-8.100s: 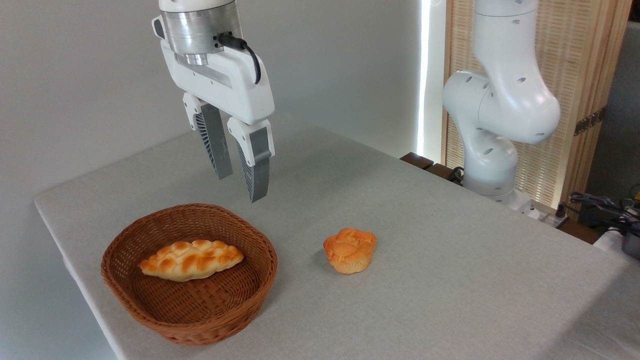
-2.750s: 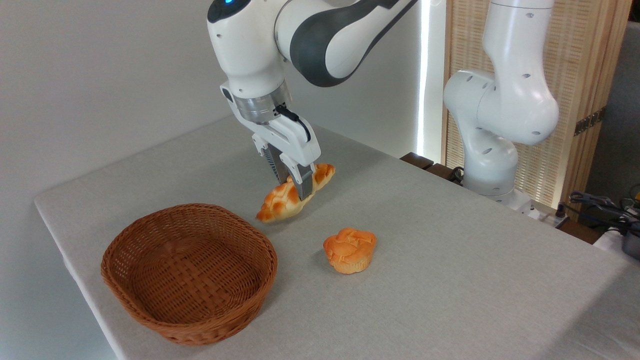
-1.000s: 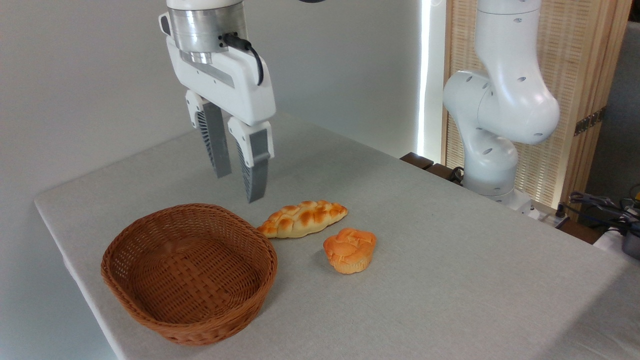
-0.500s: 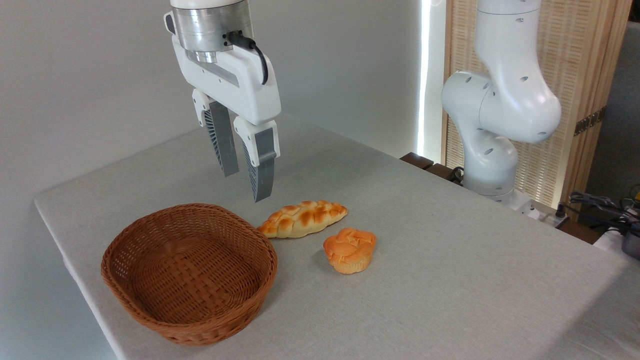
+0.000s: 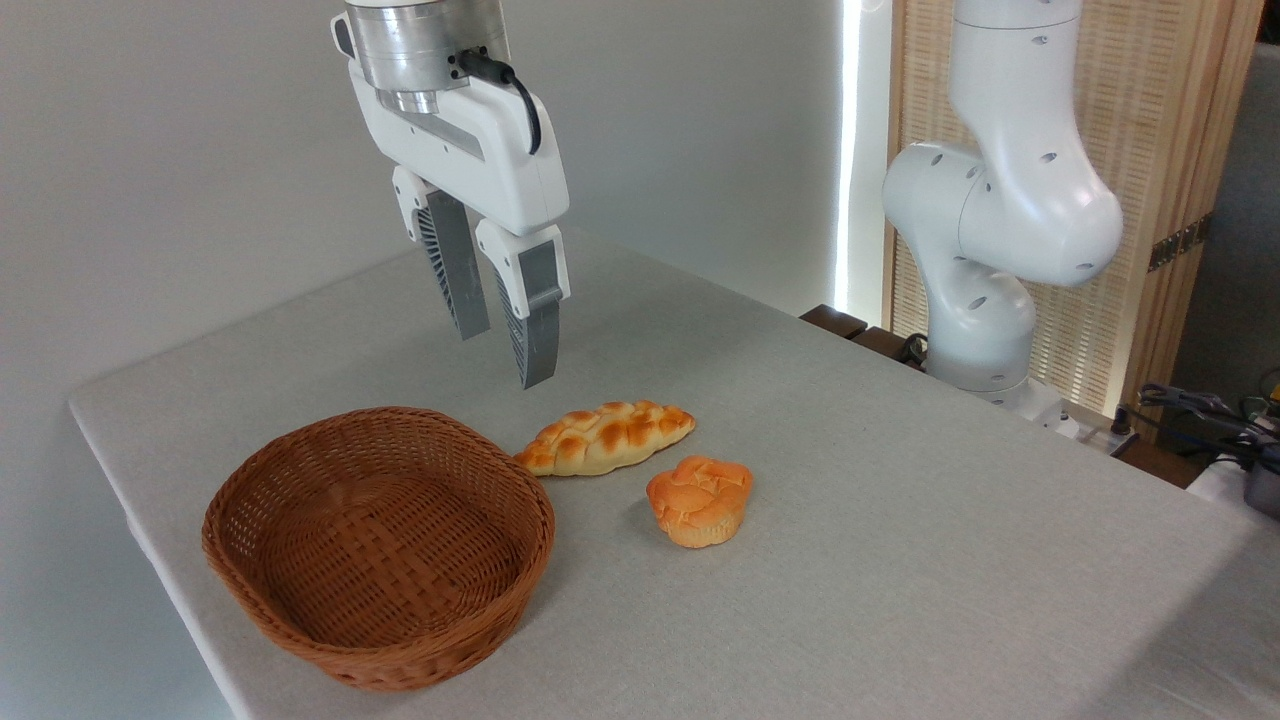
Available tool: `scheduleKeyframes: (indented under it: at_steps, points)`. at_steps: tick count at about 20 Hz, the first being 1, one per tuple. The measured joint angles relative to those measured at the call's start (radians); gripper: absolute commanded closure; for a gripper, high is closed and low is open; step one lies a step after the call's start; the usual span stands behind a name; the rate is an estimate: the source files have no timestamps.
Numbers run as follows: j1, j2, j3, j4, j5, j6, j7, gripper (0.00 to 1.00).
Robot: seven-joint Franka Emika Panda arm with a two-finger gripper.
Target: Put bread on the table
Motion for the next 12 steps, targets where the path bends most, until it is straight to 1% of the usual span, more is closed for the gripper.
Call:
scheduleKeyframes:
  at_steps: [4,7,12]
  points:
    - [0.001,0.000,0.000,0.001,0.000,-0.003,-0.001,0.00]
    - [0.001,0.000,-0.001,0.001,0.032,-0.003,-0.023,0.00]
    - [0.001,0.000,-0.004,0.001,0.038,-0.003,-0.027,0.00]
